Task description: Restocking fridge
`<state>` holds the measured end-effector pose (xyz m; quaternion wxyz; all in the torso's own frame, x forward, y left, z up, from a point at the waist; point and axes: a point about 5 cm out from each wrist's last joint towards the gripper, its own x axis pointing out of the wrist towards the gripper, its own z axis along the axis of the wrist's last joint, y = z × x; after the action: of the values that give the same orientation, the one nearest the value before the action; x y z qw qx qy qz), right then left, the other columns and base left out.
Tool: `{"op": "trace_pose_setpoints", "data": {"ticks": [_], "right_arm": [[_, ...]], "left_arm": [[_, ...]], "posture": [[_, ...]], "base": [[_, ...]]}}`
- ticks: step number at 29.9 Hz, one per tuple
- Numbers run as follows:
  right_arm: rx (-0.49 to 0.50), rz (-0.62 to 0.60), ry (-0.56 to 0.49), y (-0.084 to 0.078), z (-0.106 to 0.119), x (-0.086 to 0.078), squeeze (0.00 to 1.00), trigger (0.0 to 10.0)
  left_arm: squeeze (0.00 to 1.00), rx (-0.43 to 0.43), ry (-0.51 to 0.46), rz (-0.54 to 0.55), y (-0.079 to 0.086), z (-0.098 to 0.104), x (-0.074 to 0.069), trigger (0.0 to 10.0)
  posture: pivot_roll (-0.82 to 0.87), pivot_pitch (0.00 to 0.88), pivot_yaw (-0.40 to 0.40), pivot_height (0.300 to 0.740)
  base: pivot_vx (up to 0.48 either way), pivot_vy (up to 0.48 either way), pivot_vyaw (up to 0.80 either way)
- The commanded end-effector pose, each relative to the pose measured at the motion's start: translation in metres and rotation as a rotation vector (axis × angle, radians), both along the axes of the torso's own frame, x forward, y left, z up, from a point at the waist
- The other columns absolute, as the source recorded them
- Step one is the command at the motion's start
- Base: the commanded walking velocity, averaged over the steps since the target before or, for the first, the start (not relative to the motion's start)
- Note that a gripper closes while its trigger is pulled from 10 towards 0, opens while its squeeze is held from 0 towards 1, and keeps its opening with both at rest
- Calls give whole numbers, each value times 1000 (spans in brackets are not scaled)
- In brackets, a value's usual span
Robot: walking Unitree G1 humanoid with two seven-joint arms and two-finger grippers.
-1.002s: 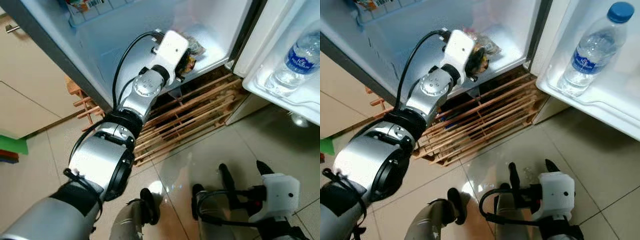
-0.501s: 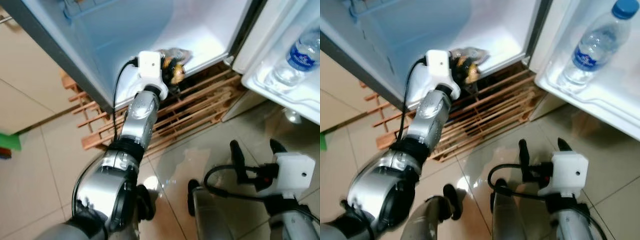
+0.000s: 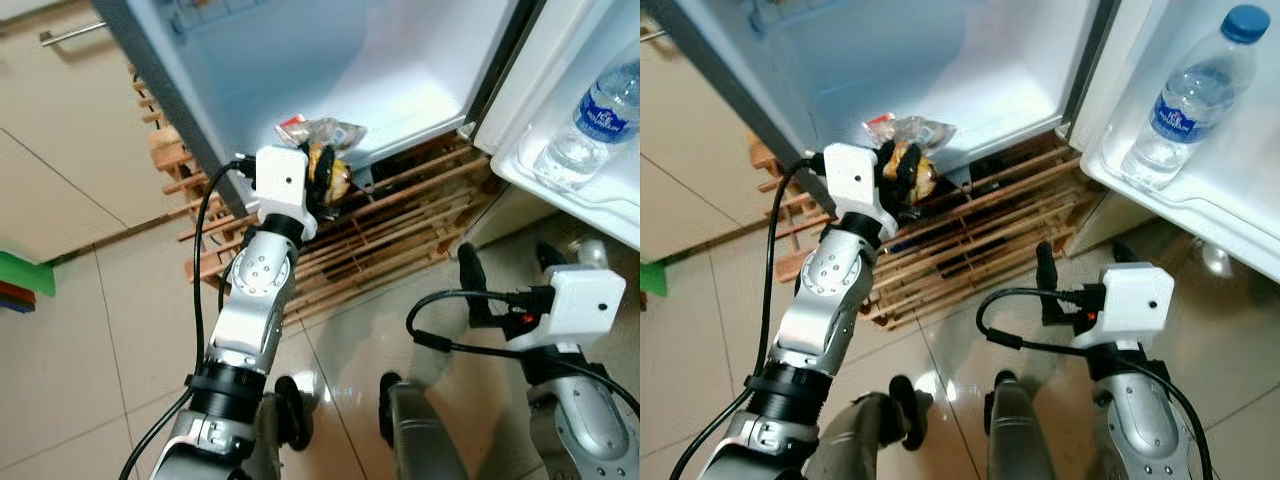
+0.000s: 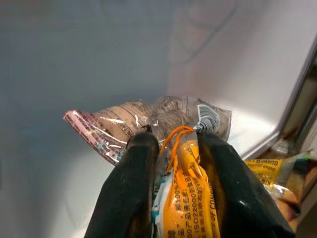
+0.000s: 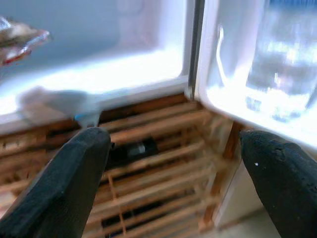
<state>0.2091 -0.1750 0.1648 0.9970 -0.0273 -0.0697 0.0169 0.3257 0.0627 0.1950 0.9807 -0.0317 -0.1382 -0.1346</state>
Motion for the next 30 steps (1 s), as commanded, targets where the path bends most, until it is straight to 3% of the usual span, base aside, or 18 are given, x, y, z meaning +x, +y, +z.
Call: {"op": "trace_pose_setpoints", "data": {"ticks": [1,11,24,30], "right_arm": [[7,-2,-13,-2,-1,4,0,10000],[7,19,-39,5,-6,29,0,10000],[9,29,-28,6,-15,29,0,10000],[24,92,-11,13,-18,25,0,10000]], "left_arm": [[0,4,-6,-6,-4,5,-1,10000],[0,57,-3,-45,-16,18,22,10000],[0,68,31,-58,-22,17,32,10000],[0,78,81,-41,-17,10,36,10000]], "posture": [[-283,138,74,740],[-273,88,94,740],[-276,95,97,740],[-274,109,92,740]], "base": [[0,0,0],[392,0,0],[451,0,0],[0,0,0]]}}
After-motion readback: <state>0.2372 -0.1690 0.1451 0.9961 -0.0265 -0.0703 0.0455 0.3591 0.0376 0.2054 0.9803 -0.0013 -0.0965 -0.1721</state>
